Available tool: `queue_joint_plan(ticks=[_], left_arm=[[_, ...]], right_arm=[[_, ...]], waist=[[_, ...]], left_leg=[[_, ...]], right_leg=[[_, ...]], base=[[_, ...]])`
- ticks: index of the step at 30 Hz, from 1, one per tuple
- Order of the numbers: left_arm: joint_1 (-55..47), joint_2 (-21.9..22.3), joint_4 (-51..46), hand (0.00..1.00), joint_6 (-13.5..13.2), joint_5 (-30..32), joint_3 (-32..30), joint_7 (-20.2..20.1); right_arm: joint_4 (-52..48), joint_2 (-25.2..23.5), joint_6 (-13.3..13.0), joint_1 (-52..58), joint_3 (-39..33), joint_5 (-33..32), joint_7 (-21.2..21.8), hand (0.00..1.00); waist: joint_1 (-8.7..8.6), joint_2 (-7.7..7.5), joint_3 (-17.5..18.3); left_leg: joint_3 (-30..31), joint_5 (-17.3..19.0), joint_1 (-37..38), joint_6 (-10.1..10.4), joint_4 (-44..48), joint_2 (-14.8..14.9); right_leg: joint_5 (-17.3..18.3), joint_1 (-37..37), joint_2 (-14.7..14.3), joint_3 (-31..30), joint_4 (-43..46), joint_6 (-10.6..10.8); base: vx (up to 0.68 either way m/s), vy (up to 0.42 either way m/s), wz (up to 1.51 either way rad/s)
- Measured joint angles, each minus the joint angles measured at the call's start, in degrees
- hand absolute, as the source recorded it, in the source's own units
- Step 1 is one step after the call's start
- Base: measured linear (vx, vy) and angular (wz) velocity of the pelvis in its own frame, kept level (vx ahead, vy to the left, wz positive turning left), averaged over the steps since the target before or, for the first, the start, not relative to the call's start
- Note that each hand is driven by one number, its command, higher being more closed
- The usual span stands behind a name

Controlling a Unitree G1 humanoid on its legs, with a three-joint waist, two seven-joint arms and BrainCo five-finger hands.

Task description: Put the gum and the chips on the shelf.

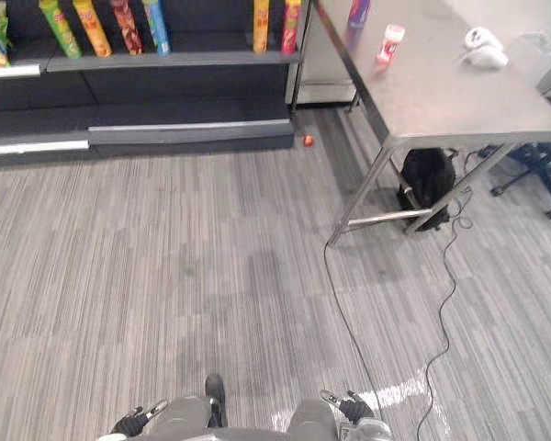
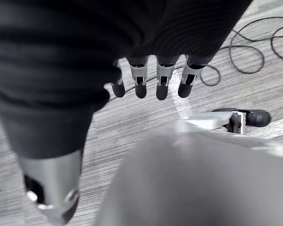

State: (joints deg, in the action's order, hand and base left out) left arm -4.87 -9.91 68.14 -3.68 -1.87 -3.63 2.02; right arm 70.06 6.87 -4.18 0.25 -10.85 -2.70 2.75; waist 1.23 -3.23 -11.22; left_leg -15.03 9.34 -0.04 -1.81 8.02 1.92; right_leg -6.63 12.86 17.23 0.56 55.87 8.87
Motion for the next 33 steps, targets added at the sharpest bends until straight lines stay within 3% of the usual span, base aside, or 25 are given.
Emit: queue_joint_plan(ticks=[1, 3, 5, 6, 7, 9, 10, 11, 12, 13, 14, 15, 16, 18, 19, 20, 21, 23, 26, 27, 28, 30, 32, 33], left_arm=[[-0.01, 0.03, 0.06, 0.0, 0.0, 0.0, 0.01, 0.0], [-0.19, 0.08, 0.28, 0.0, -0.04, 0.49, 1.15, -0.06], [-0.02, 0.36, 0.31, 0.0, -0.04, 0.49, 1.05, -0.14], [0.22, 0.61, 0.27, 0.0, -0.05, 0.5, 0.93, -0.28], [0.48, 0.8, 0.25, 0.0, -0.04, 0.51, 0.93, -0.34], [1.03, 0.94, 0.27, 0.0, -0.08, 0.79, 0.08, -0.92], [0.94, 0.98, 0.35, 0.0, -0.08, 0.87, -0.54, -1.03], [0.87, 1.46, 0.71, 0.0, -0.09, 1.01, -2.16, -1.2], [0.92, 3.29, 2.0, 0.0, -0.14, 2.35, -5.07, -1.34], [0.78, 3.5, 2.47, 0.0, -0.14, 3.04, -5.68, -1.49], [0.8, 4.63, 2.49, 0.0, -0.13, 3.42, -5.81, -1.74], [0.79, 4.67, 2.42, 0.0, -0.14, 3.78, -5.84, -1.81], [0.75, 4.66, 2.14, 0.0, -0.1, 4.66, -5.86, -2.11], [0.87, 4.42, 1.2, 0.0, -0.07, 4.62, -5.97, -2.28], [1.22, 4.72, 0.46, 0.0, 0.1, 4.24, -7.15, -2.24], [1.11, 5.07, -0.44, 0.0, -0.01, 4.18, -8.29, -2.2], [0.92, 5.27, -1.01, 0.0, -0.03, 2.28, -9.58, -1.91], [0.91, 5.73, -2.19, 0.0, -0.14, 0.56, -10.28, -1.67], [0.59, 6.37, -3.25, 0.0, -1.14, -1.51, -11.02, -0.83], [0.58, 6.54, -3.16, 0.0, -1.15, -2.04, -11.4, -0.46], [0.53, 6.54, -3.13, 0.0, -1.14, -2.07, -11.4, -0.4], [-0.68, 7.06, -2.6, 0.0, -1.08, -2.39, -11.65, 0.02], [-2.15, 6.98, -2.02, 0.0, -1.08, -2.69, -13.11, 0.06], [-2.01, 6.47, -2.15, 0.0, -1.12, -3.16, -13.13, -0.07]], right_arm=[[-0.01, 0.04, -0.01, 0.01, -0.01, -0.24, -0.01, 0.0], [-2.23, -0.04, -0.34, 0.56, 0.12, -2.05, 0.23, 0.0], [-3.04, 0.03, -0.66, -0.03, 0.05, -2.92, 0.31, 0.0], [-3.96, -0.22, -1.22, -0.23, -0.13, -2.97, 0.29, 0.0], [-3.95, -0.13, -1.41, -0.16, -0.16, -2.96, 0.27, 0.0], [-3.79, -0.18, -1.4, 0.28, -1.21, -2.83, 0.22, 0.0], [-3.72, -0.27, -1.38, 0.72, -1.43, -2.77, 0.2, 0.0], [-3.7, -0.83, -1.35, 1.26, -2.46, -2.21, 0.25, 0.0], [-3.78, 0.3, -1.34, 1.22, -2.81, -0.74, 0.37, 0.0], [-3.78, 0.71, -1.49, 1.13, -2.85, 0.14, 0.36, 0.0], [-3.79, 1.23, -1.53, 0.62, -2.87, 1.01, 0.44, 0.0], [-3.78, 1.26, -1.51, 0.52, -2.86, 1.76, 0.4, 0.0], [-3.73, 1.21, -1.42, 0.68, -2.7, 2.87, 0.41, 0.0], [-3.6, 1.12, -1.12, 1.54, -2.63, 3.36, 0.36, 0.0], [-3.61, 1.22, -0.68, 2.29, -2.06, 3.93, 0.26, 0.0], [-3.71, 1.33, -0.24, 2.5, -1.43, 4.14, 0.3, 0.0], [-3.75, 1.47, 0.13, 2.66, -0.92, 4.54, 0.18, 0.0], [-3.83, 1.6, 0.22, 3.39, -0.87, 4.56, -0.05, 0.0], [-3.83, 1.7, 0.52, 3.91, -0.84, 4.42, -0.35, 0.0], [-3.83, 1.7, 0.52, 3.89, -0.63, 4.4, -0.56, 0.0], [-3.84, 1.7, 0.52, 3.9, -0.55, 4.39, -0.62, 0.0], [-3.96, 1.85, 0.31, 4.49, 0.1, 4.29, -0.95, 0.0], [-3.96, 2.2, 0.26, 4.55, 2.44, 4.82, -1.09, 0.0], [-3.96, 2.02, 0.15, 4.58, 3.69, 5.12, -0.95, 0.0]], waist=[[-0.03, 0.1, -0.06], [-1.21, 0.75, -0.34], [-2.35, 1.39, -0.56], [-2.8, 2.13, -0.99], [-2.9, 2.62, -1.26], [-2.72, 2.5, -1.46], [-2.76, 2.28, -1.55], [-2.7, 1.47, -1.65], [-2.69, 3.59, -1.64], [-2.61, 4.44, -1.4], [-2.5, 5.77, -1.3], [-2.49, 6.36, -0.99], [-2.57, 6.56, -0.86], [-2.74, 6.71, -0.88], [-2.43, 6.78, -0.95], [-2.24, 6.33, -1.27], [-1.86, 6.42, -1.52], [-0.69, 6.38, -1.57], [1.03, 6.39, -1.6], [1.31, 6.28, -1.62], [1.31, 6.27, -1.62], [1.34, 6.46, -1.5], [1.96, 6.54, -0.28], [1.95, 5.39, 0.28]], left_leg=[[0.03, 0.47, 0.83, 0.0, -0.01, -0.03], [-0.14, 2.46, 6.85, -0.07, -1.29, 0.04], [0.07, 2.76, 9.87, 0.23, -2.92, 0.92], [0.52, 3.12, 11.55, 0.78, -4.03, 2.26], [0.95, 3.68, 12.17, 1.6, -4.33, 2.9], [2.51, 5.44, 14.21, 4.2, -5.93, 3.65], [3.32, 6.16, 15.08, 5.12, -6.36, 3.59], [4.82, 8.44, 17.89, 5.81, -7.16, 3.49], [5.02, 10.2, 19.07, 4.47, -6.77, 5.43], [5.42, 10.33, 19.44, 4.01, -6.46, 6.13], [6.77, 9.18, 19.16, 4.85, -4.12, 7.86], [7.64, 7.97, 18.6, 5.44, -2.5, 8.34], [10.08, 5.89, 15.87, 6.12, 3.95, 9.69], [15.35, 1.05, 6.6, 10.14, 22.44, 11.64], [18.71, -6.56, 1.31, 14.09, 33.04, 12.09], [19.12, -9.98, -1.76, 14.32, 39.56, 12.77], [17.01, -8.41, -6.49, 13.08, 47.89, 13.62], [12.14, -4.5, -10.93, 10.94, 51.59, 13.6], [6.48, 0.96, -16.89, 7.83, 46.99, 13.59], [4.72, 1.57, -17.52, 7.06, 36.37, 13.3], [4.7, 1.51, -17.39, 7.03, 33.57, 13.12], [6.55, -1.82, -13.81, 7.54, 9.24, 11.67], [5.24, -5.26, -11.99, 7.68, 7.37, 10.37], [4.28, -3.59, -12.1, 6.9, 8.38, 9.93]], right_leg=[[1.41, 0.74, -0.11, 0.49, 2.09, -0.42], [11.9, 5.94, -0.47, 8.13, 6.02, -3.93], [14.3, 8.82, -2.8, 13.4, -2.72, -6.24], [13.84, 9.91, -5.49, 15.66, -15.44, -6.13], [13.21, 9.96, -6.58, 15.88, -21.18, -5.32], [6.39, 8.6, -8.15, 13.32, -43.29, -3.58], [5.52, 8.0, -8.04, 11.77, -47.05, -3.11], [2.04, 7.33, -7.77, 9.37, -47.54, -2.63], [1.6, 8.93, -9.58, 9.19, -41.61, -3.2], [2.39, 9.79, -10.3, 9.18, -39.19, -4.43], [4.79, 10.45, -11.66, 9.69, -35.93, -7.09], [5.65, 10.25, -12.19, 9.89, -35.45, -7.49], [6.7, 8.4, -13.28, 11.12, -36.62, -8.14], [7.37, 3.96, -13.93, 13.68, -40.02, -9.14], [8.31, 0.82, -14.53, 14.86, -41.59, -9.68], [9.14, -1.52, -14.89, 15.34, -42.74, -9.89], [10.24, -5.55, -15.26, 16.02, -44.38, -10.01], [11.07, -9.55, -15.29, 16.15, -46.36, -9.37], [11.76, -13.33, -15.28, 15.3, -48.92, -8.29], [12.16, -14.82, -15.11, 14.06, -49.95, -7.68], [12.24, -15.05, -15.06, 13.85, -50.07, -7.54], [13.14, -16.44, -14.43, 10.89, -51.01, -6.1], [12.55, -18.37, -14.25, 7.99, -52.62, -5.02], [12.85, -18.07, -13.78, 7.51, -49.52, -5.46]], base=[[0.39, 0.047, 0.03], [0.38, -0.002, 0.13], [0.43, -0.078, 0.31], [0.39, -0.132, 0.44], [0.43, -0.193, 0.5], [0.47, -0.261, 0.52], [0.49, -0.313, 0.58], [0.5, -0.313, 0.39], [0.51, -0.306, 0.25], [0.58, -0.351, -0.02], [0.46, -0.302, -0.13], [0.53, -0.371, -0.1], [0.4, -0.29, 0.18], [0.39, -0.237, 0.44], [0.32, -0.132, 0.41], [0.48, -0.142, 0.5], [0.38, -0.079, 0.38], [0.34, -0.048, 0.21], [0.3, 0.055, -0.12], [0.29, 0.136, -0.32], [0.29, 0.202, -0.49], [0.28, 0.285, -0.76], [0.39, 0.27, -0.76], [0.39, 0.207, -0.45]])
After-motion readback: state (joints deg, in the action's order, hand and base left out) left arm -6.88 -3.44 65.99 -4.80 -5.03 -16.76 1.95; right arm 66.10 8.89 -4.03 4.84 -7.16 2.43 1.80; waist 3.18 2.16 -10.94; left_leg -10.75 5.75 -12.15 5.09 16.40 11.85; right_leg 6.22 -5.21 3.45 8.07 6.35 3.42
